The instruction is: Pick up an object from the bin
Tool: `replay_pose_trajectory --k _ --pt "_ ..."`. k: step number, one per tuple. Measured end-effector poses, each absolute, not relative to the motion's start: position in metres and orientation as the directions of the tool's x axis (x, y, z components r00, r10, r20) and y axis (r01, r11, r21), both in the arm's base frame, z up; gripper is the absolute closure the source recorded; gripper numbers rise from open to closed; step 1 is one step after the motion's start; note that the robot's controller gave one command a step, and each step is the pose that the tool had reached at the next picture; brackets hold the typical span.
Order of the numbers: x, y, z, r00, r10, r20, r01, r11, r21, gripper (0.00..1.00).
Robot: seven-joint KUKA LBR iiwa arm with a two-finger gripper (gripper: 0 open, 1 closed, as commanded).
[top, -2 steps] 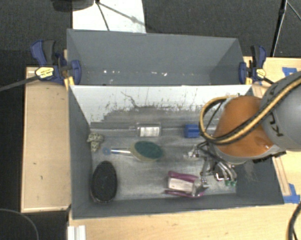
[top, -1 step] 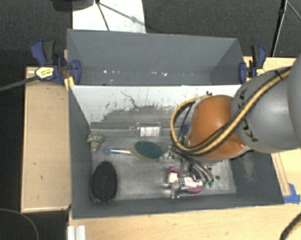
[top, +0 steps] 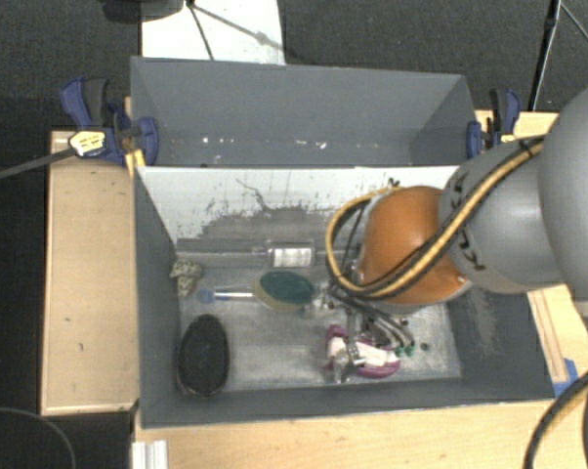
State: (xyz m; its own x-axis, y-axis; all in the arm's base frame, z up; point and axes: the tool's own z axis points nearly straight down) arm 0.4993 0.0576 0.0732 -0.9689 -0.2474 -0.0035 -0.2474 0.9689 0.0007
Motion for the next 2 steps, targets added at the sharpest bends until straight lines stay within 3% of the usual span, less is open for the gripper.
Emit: replay_pose_trajectory --k 1,2 --pt "0.4829 0.0147 0.0732 -1.0 -0.011 -0.011 -0.011 1.0 0.003 0.0" --pt "0.4857 0.0139 0.075 -1.0 -0.012 -0.02 -0.012 1.0 0.002 1.0"
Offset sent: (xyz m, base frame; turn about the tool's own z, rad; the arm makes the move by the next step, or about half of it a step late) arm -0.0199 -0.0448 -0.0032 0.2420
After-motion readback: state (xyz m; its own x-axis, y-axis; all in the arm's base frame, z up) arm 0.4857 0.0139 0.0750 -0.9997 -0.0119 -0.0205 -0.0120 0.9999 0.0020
